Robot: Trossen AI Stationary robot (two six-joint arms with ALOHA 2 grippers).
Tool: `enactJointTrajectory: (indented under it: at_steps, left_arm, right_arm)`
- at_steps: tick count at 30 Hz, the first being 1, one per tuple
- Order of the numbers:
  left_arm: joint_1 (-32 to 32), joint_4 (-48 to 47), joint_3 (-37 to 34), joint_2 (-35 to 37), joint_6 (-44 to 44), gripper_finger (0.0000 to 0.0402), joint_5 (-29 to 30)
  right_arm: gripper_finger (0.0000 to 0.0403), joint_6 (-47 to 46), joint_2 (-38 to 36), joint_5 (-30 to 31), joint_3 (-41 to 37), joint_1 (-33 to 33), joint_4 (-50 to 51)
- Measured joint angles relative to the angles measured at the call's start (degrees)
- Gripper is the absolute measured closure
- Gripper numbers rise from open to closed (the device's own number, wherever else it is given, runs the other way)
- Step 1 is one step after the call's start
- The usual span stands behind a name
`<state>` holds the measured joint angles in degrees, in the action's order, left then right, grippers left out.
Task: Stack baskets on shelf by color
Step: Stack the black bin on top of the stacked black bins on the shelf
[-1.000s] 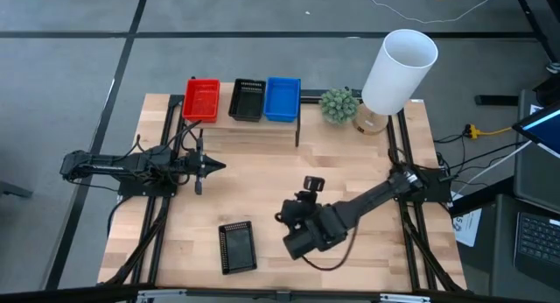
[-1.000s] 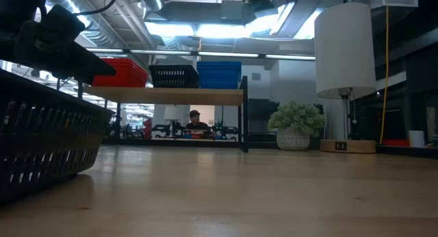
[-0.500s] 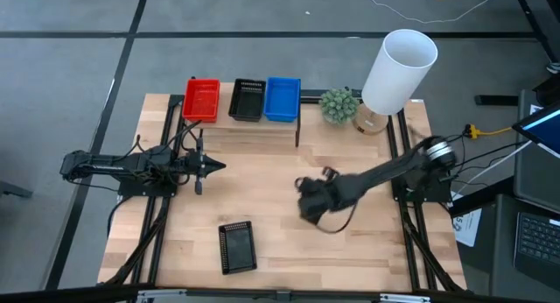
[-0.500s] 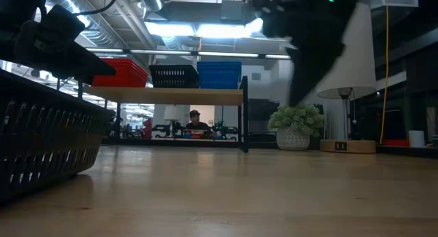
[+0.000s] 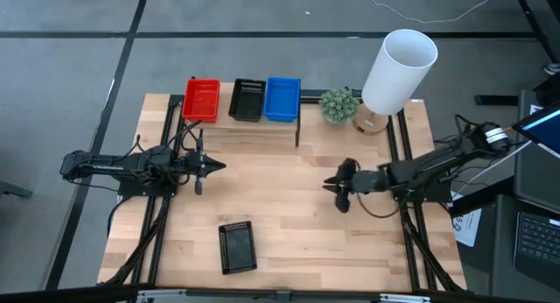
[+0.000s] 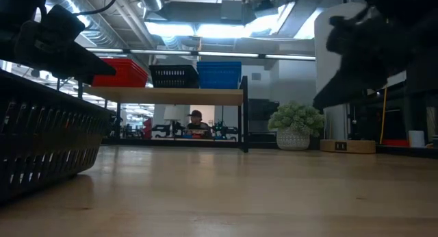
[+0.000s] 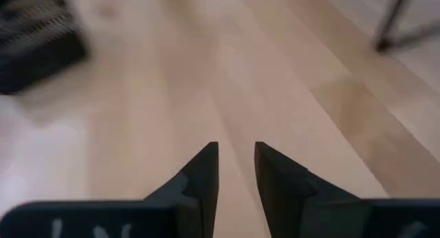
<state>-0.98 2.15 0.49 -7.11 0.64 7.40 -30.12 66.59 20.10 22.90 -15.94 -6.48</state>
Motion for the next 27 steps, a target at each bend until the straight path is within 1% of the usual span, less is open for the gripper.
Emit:
enactJointTrajectory:
  at_steps: [4, 7, 9, 13, 15, 18, 20, 22, 24, 27]
  left_arm:
    - [0.0, 0.0, 0.0, 0.0, 0.0, 0.0396, 0.0]
    - [0.0, 0.0, 0.0, 0.0, 0.0, 0.0396, 0.0]
    - [0.0, 0.0, 0.0, 0.0, 0.0, 0.0396, 0.0]
    - [0.0, 0.0, 0.0, 0.0, 0.0, 0.0396, 0.0]
    - [0.0, 0.0, 0.0, 0.0, 0.0, 0.0396, 0.0]
    - [0.0, 0.0, 0.0, 0.0, 0.0, 0.0396, 0.0]
    - [0.0, 0.0, 0.0, 0.0, 0.0, 0.0396, 0.0]
    - [0.0, 0.0, 0.0, 0.0, 0.0, 0.0396, 0.0]
    - [0.0, 0.0, 0.0, 0.0, 0.0, 0.0396, 0.0]
    - [0.0, 0.0, 0.0, 0.0, 0.0, 0.0396, 0.0]
  right_arm:
    - [0.0308, 10.3, -4.1, -8.2, -9.5, 1.8, -19.7]
    - [0.0308, 17.2, -5.0, -13.7, -14.5, 4.0, -32.1]
    - [0.0308, 20.3, -5.3, -15.6, -17.3, 5.2, -38.5]
    - [0.0308, 22.4, -5.2, -15.7, -22.0, 6.6, -44.9]
    - [0.0308, 25.6, -5.7, -16.5, -22.6, 7.3, -43.9]
    - [0.0308, 33.5, -8.1, -17.2, -22.6, 9.1, -40.6]
    - [0.0308, 34.8, -10.1, -17.2, -22.6, 10.7, -37.1]
    - [0.0308, 32.9, -13.1, -17.5, -22.6, 12.1, -34.0]
    - [0.0308, 29.5, -17.0, -19.1, -22.6, 13.0, -28.6]
    - [0.0308, 20.4, -23.4, -23.3, -22.6, 13.3, -20.5]
